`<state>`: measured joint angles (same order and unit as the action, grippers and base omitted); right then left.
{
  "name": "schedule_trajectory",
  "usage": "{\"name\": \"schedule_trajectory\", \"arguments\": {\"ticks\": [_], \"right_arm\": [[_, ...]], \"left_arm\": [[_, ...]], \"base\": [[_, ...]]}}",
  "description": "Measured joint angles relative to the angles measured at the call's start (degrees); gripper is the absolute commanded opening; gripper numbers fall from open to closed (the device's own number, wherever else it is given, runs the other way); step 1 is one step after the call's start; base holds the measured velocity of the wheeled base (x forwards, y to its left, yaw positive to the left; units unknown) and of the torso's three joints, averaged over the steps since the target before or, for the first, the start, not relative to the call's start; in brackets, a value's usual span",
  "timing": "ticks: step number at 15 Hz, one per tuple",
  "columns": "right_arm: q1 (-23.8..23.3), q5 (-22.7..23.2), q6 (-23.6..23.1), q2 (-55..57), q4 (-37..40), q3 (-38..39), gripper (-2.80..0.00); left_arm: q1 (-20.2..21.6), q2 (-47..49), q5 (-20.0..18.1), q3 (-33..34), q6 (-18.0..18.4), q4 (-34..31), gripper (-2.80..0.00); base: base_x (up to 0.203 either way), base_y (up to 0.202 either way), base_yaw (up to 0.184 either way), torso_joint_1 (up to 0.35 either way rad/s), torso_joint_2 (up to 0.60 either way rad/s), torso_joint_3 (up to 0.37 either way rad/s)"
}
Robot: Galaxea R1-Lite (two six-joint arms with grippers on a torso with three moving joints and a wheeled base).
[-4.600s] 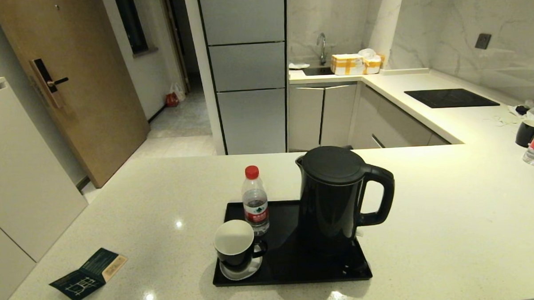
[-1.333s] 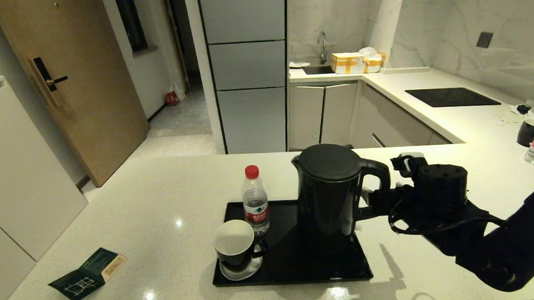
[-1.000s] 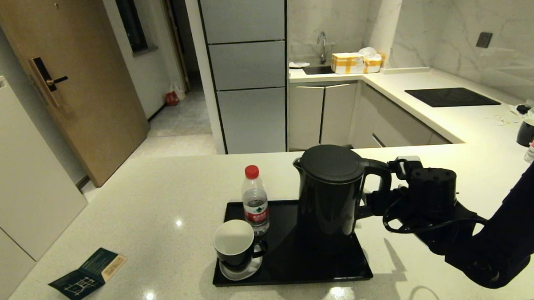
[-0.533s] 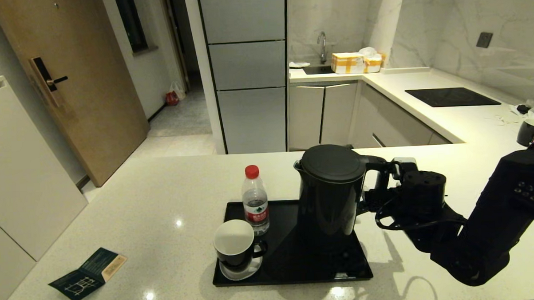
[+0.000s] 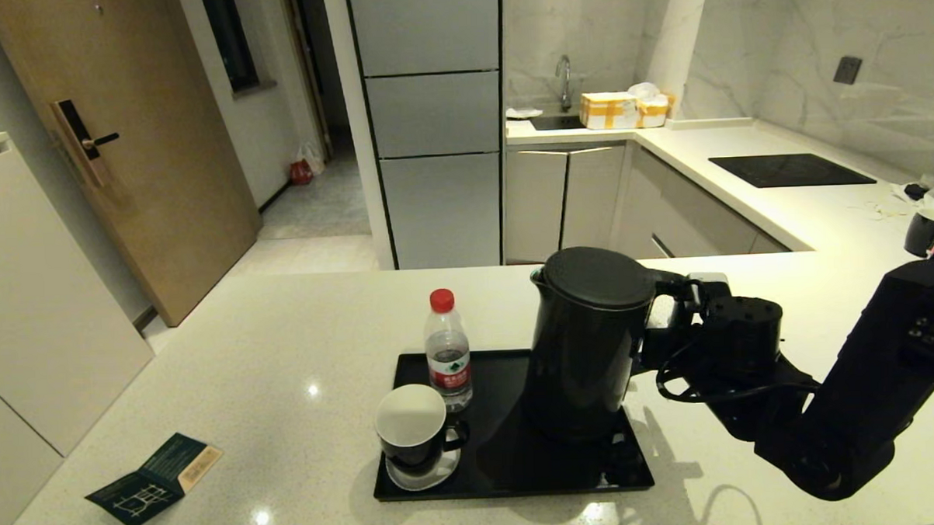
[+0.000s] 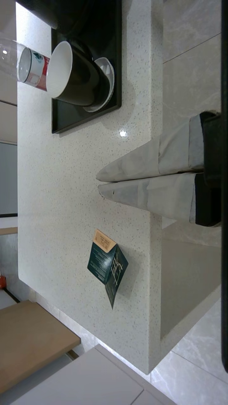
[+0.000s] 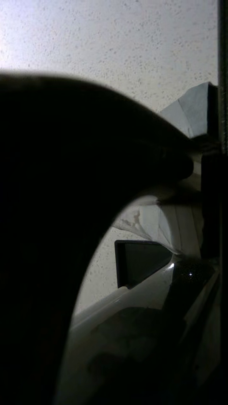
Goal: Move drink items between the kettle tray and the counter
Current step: Pick up the kettle, then place it on the right
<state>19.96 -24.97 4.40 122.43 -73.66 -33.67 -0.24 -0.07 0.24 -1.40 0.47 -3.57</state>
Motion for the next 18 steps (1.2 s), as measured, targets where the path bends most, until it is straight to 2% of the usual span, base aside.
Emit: {"name": "schedule_trajectory", "arguments": {"ticks": [11, 13, 15, 18], "right_arm": [[-0.6, -0.8, 0.8, -13.7, 18.8, -9.5, -2.8], [-4.2, -0.7, 1.0, -14.9, 19.8, -9.8, -2.8], [-10.3, 0.0, 2.9, -15.2, 20.0, -7.7, -2.8], [-16.8, 4.4, 4.6, -15.3, 19.6, -2.6, -2.8]], "left_arm": [[0.1, 0.0, 0.0, 0.0, 0.0, 0.0, -2.8], [0.1, 0.0, 0.0, 0.0, 0.0, 0.0, -2.8], [0.1, 0.0, 0.0, 0.0, 0.0, 0.0, -2.8], [0.1, 0.0, 0.0, 0.0, 0.0, 0.0, -2.8]], "base": [[0.0, 0.0, 0.0, 0.0, 0.0, 0.0], [0.0, 0.0, 0.0, 0.0, 0.0, 0.0], [0.0, 0.0, 0.0, 0.0, 0.0, 0.0], [0.0, 0.0, 0.0, 0.0, 0.0, 0.0]]}}
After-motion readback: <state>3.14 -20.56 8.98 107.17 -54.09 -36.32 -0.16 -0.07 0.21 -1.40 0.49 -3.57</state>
